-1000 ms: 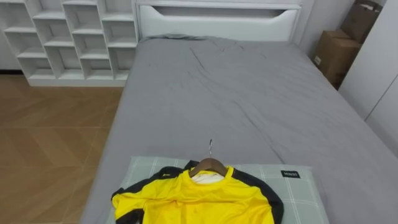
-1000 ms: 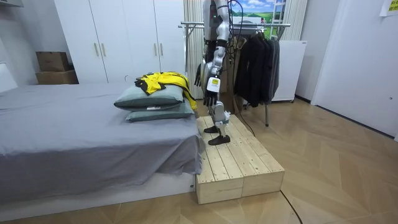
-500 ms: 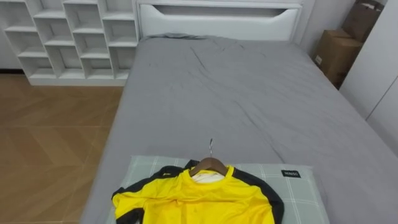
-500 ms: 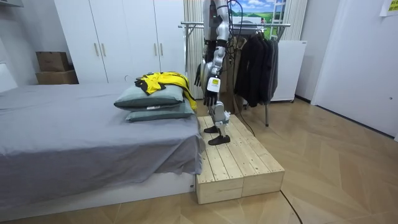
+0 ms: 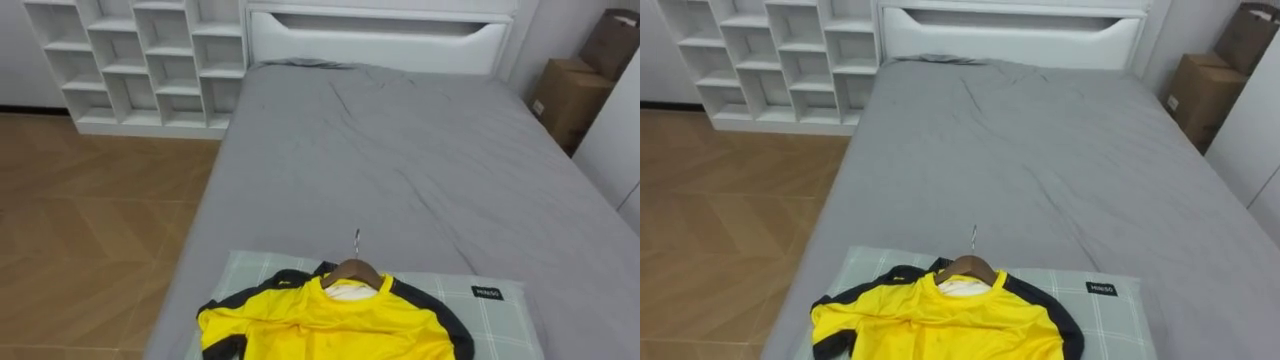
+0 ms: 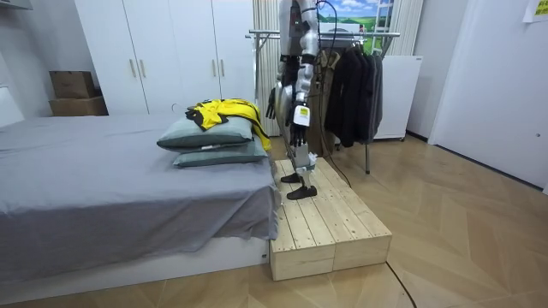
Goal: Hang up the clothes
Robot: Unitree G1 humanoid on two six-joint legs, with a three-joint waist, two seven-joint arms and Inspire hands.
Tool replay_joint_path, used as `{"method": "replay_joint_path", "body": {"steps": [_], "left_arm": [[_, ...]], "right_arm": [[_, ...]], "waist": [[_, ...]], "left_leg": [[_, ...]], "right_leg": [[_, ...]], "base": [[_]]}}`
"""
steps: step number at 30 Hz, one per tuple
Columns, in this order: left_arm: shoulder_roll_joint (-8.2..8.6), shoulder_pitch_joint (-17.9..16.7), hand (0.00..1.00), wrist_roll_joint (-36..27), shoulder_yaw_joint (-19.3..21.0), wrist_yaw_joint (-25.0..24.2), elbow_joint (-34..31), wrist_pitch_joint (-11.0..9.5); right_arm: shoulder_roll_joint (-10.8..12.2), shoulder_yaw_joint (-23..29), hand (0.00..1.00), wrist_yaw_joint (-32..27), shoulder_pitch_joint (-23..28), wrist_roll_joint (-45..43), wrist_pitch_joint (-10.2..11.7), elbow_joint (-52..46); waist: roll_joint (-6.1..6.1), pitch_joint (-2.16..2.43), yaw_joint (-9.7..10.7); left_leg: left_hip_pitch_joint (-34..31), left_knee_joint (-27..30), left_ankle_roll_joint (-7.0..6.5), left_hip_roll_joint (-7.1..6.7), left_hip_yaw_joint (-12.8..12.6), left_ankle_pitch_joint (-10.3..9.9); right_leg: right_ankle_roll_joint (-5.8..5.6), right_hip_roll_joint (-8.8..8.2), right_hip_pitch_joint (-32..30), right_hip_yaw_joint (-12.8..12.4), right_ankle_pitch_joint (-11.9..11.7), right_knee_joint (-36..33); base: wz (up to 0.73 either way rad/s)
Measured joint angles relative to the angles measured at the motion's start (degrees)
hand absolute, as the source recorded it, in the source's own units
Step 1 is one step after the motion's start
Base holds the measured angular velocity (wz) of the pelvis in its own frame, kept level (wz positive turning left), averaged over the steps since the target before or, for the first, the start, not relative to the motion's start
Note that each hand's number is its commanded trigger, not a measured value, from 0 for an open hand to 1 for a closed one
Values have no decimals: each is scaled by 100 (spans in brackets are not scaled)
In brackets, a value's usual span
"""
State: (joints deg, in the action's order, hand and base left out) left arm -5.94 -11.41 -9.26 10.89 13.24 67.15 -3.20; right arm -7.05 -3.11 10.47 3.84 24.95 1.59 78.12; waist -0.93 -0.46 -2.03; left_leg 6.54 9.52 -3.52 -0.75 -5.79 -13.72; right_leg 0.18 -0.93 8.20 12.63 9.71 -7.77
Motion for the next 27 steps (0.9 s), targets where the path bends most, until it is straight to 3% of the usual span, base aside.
{"method": "replay_joint_path", "body": {"steps": [4, 10, 18, 25, 27], "left_arm": [[-15, -175, 0, 43, 512, 497, -339, -64], [-247, -291, 0, 257, 718, 1199, -657, -246], [-271, -312, 0, 793, 694, 2132, -1446, -400], [-273, -196, 0, 1929, 685, 2785, -2393, -569], [-274, -186, 0, 2066, 623, 2911, -2686, -576]], "right_arm": [[-25, 127, 0, 8, 6, -167, -6, -14], [-135, 241, 0, 12, 6, -379, -16, -3], [-208, 275, 0, -58, 9, -377, -16, -12], [-222, 334, 0, -108, -1, -499, 23, -30], [-221, 326, 0, -115, -15, -518, 32, -32]], "waist": [[30, 8, -33], [118, 7, -127], [168, 9, -145], [166, 17, -123], [163, 20, -38]], "left_leg": [[2, 7, 1, -1, 68, 0], [48, 23, 1, -11, 148, 0], [8, 91, 2, -25, 285, 1], [-50, 111, 13, -25, 309, 9], [-75, 126, 12, -29, 340, 9]], "right_leg": [[0, 11, 21, 16, 0, 7], [0, 9, 100, 46, 1, 9], [0, 2, 105, 133, 1, 7], [1, 7, 105, 161, 1, 9], [1, 5, 104, 178, 1, 10]], "base": [[8], [7], [9], [1], [9]]}}
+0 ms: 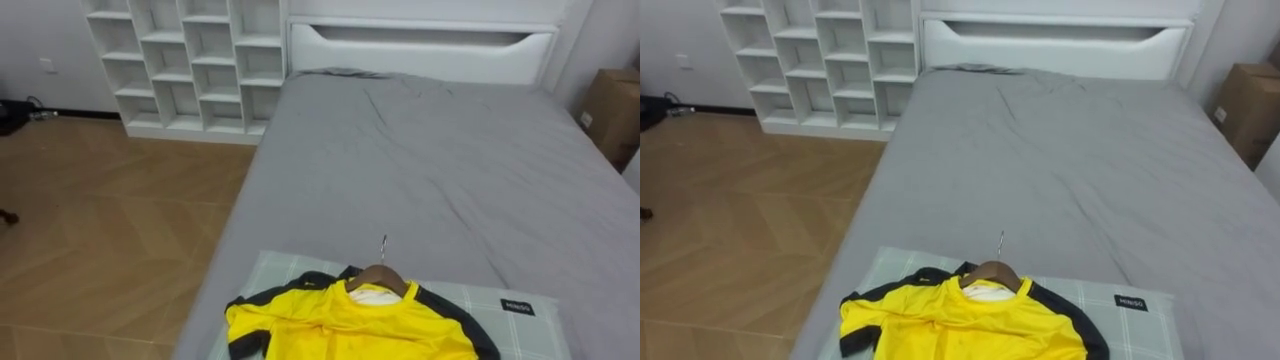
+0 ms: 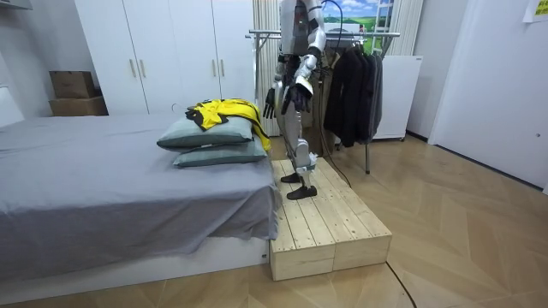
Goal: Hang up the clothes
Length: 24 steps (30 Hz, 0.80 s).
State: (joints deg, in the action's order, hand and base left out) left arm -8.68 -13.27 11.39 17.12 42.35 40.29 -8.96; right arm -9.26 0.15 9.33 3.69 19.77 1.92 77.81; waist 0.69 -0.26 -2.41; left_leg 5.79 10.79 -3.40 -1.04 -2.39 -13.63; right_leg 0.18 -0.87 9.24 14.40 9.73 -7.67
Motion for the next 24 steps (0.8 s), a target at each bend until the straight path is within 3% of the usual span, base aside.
{"method": "replay_joint_path", "body": {"steps": [5, 13, 21, 24], "left_arm": [[-30, 60, 0, 465, -176, 231, -745, -16], [-173, 298, 0, 973, -281, 498, -1519, -27], [-218, 334, 0, 1791, -419, 456, -2505, -27], [-350, 395, 0, 1950, -453, 428, -2578, -30]], "right_arm": [[0, 4, 0, 1, -6, 3, 4, -2], [-9, -2, 0, 6, 27, 22, 8, -21], [-43, 5, 0, 31, 76, -19, 181, -25], [-91, 89, 0, 114, 56, -96, 183, -43]], "waist": [[5, 4, 111], [32, 47, 206], [119, 17, 265], [176, 10, 382]], "left_leg": [[-19, -2, -1, -5, 11, 1], [-3, 25, -1, 0, -39, 2], [-57, 61, 0, 2, -57, 1], [-60, 61, 0, 0, -56, 1]], "right_leg": [[0, -5, -25, -3, 0, 2], [0, -7, -25, -59, 0, 2], [0, -2, -103, -170, 0, 8], [0, -3, -101, -171, 0, 8]], "base": [[2], [-2], [-2], [0]]}}
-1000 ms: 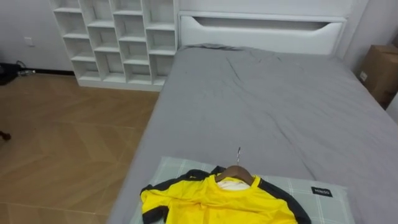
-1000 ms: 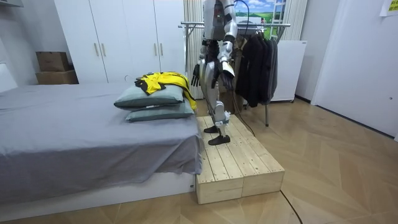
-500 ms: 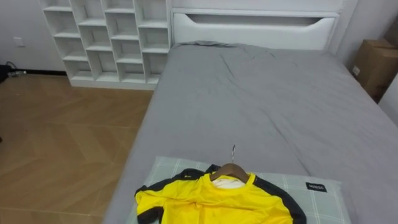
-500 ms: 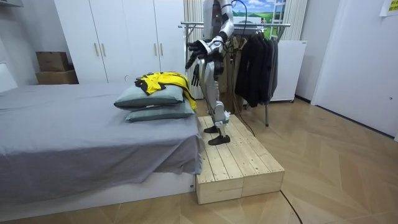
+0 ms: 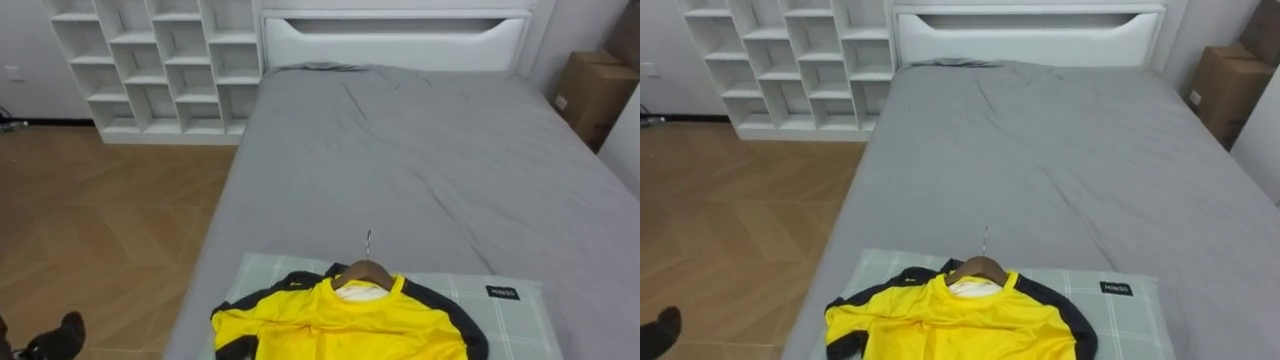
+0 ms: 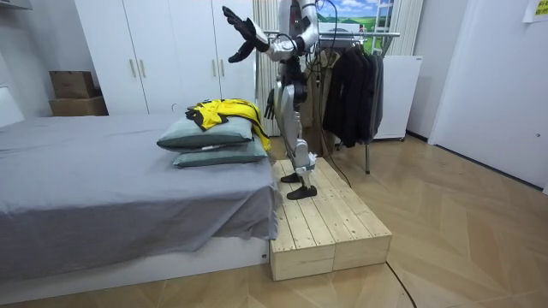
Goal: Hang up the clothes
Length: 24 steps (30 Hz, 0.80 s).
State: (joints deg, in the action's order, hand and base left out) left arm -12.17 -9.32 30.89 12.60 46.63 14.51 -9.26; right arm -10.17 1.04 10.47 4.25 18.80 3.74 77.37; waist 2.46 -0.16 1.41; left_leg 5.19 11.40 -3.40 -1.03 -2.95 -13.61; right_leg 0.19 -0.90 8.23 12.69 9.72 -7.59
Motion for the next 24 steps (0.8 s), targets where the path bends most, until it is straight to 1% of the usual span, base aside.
{"method": "replay_joint_path", "body": {"steps": [1, 2, 6, 9, 11, 14, 16, 17, 18, 20, 21, 22, 24], "left_arm": [[-54, 0, 0, 106, -49, -32, -2, 0], [-66, 0, 0, 153, -67, -65, -7, -1], [-72, 0, 0, 374, -216, -277, -5, 2], [-73, 1, 0, 394, -269, -391, -5, 12], [-74, 13, 0, 550, -315, -454, -5, 22], [-75, 139, 0, 614, -498, -513, 18, 24], [-75, 194, 0, 647, -621, -624, 19, 40], [-75, 198, 0, 692, -641, -657, 20, 51], [-75, 207, 0, 754, -671, -720, 22, 52], [-75, 264, 0, 753, -715, -745, 81, 54], [-73, 355, 0, 754, -748, -749, 165, 57], [-73, 444, 0, 754, -790, -748, 258, 58], [-71, 510, 0, 761, -843, -756, 379, 58]], "right_arm": [[-2, 42, 0, 29, 0, -12, 2, 1], [-4, 49, 0, 34, 3, -16, 1, 4], [-12, 51, 0, 130, -3, -41, -3, 4], [-12, 50, 0, 179, -28, -15, -8, 36], [-7, 35, 0, 193, -36, 8, -7, 60], [10, 25, 0, 209, -55, -2, -7, 73], [17, 30, 0, 216, -68, -22, -7, 79], [17, 31, 0, 216, -70, -29, -7, 79], [21, 36, 0, 217, -85, -39, -8, 78], [22, 38, 0, 215, -83, -27, -7, 70], [22, 40, 0, 213, -81, -20, -6, 63], [21, 55, 0, 214, -80, -21, -5, 58], [21, 92, 0, 214, -72, -25, -6, 59]], "waist": [[16, 3, 27], [18, 4, 48], [-8, -4, 126], [-29, -6, 153], [-42, -12, 159], [-86, -35, 168], [-119, -55, 181], [-124, -58, 199], [-128, -61, 260], [-119, -61, 331], [-114, -59, 353], [-108, -55, 358], [-90, -44, 362]], "left_leg": [[1, 2, 0, 0, -6, 0], [3, 3, 0, 1, -8, 0], [7, 6, 1, 6, -23, 1], [22, 0, 1, 5, -44, 1], [43, -2, 1, 6, -64, 1], [48, -8, 1, 6, -81, 1], [50, -9, 1, 17, -159, 1], [49, -9, 1, 18, -165, 1], [48, -18, 1, 20, -168, 0], [51, -83, 1, 21, -170, 0], [52, -117, 1, 22, -174, 0], [52, -124, 1, 22, -188, 0], [51, -117, 0, 23, -207, 1]], "right_leg": [[0, 1, 0, -3, 0, 1], [0, 1, 1, -10, 0, 1], [0, 9, -2, -76, 0, 1], [0, 10, -9, -142, 0, 1], [0, 9, -24, -183, 0, 0], [0, 8, 1, -201, 0, -6], [0, 17, -8, -289, 0, -1], [0, 19, -11, -296, 0, -1], [0, 21, -15, -296, 0, -1], [0, 27, -27, -300, 0, 0], [0, 30, -43, -307, 0, -1], [0, 30, -63, -319, 0, -1], [1, 27, -79, -328, 0, -2]], "base": [[0], [-4], [-3], [-5], [-5], [-2], [-14], [-8], [-3], [0], [-4], [-4], [-6]]}}
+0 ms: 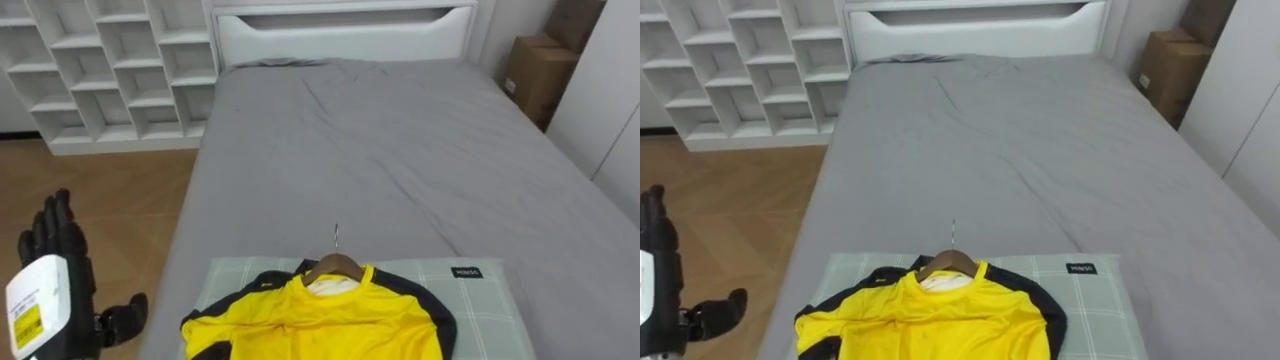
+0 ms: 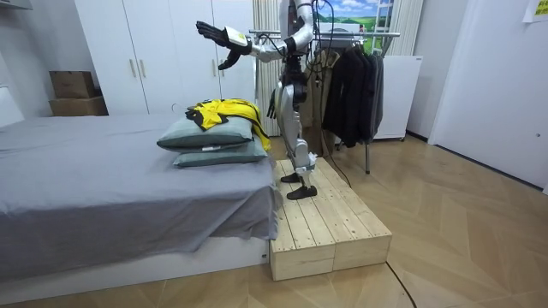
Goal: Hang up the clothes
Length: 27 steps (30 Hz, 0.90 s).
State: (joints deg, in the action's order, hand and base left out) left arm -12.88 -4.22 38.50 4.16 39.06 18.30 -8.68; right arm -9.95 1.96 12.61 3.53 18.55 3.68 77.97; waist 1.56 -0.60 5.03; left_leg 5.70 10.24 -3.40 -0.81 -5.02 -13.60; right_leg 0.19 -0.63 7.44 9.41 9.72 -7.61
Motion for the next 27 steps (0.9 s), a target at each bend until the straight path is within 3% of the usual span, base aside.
{"method": "replay_joint_path", "body": {"steps": [2, 6, 14, 24, 27], "left_arm": [[0, 1, 0, 106, -8, -4, 113, 8], [-1, 3, 0, 181, -105, -142, 201, 220], [-1, 57, 0, 275, -229, -373, 202, 433], [-6, 406, 0, 492, -256, -589, 241, 616], [-27, 683, 0, 483, -258, -604, 536, 636]], "right_arm": [[-11, 1, 0, 6, 8, -3, 1, -5], [-22, 2, 0, 11, 32, 57, 2, -9], [-25, 52, 0, 11, 36, 173, -1, 9], [-121, 104, 0, 53, 23, 237, -11, 29], [-170, 141, 0, 50, -11, 235, -91, 58]], "waist": [[17, 11, 50], [48, 31, 117], [74, 22, 244], [191, 11, 394], [188, 11, 405]], "left_leg": [[0, 24, 0, 1, -32, 1], [3, 61, 0, 2, -95, 3], [-28, 56, 0, 1, -99, 3], [-125, 54, 1, 0, -111, 6], [-263, 66, -2, 1, -122, 25]], "right_leg": [[0, -3, 0, -28, 0, 0], [0, -8, 5, -87, 0, 2], [0, -12, -39, -116, 0, 4], [0, -11, -143, -134, 0, 1], [0, -14, -291, -139, 0, -22]], "base": [[-9], [-7], [0], [0], [0]]}}
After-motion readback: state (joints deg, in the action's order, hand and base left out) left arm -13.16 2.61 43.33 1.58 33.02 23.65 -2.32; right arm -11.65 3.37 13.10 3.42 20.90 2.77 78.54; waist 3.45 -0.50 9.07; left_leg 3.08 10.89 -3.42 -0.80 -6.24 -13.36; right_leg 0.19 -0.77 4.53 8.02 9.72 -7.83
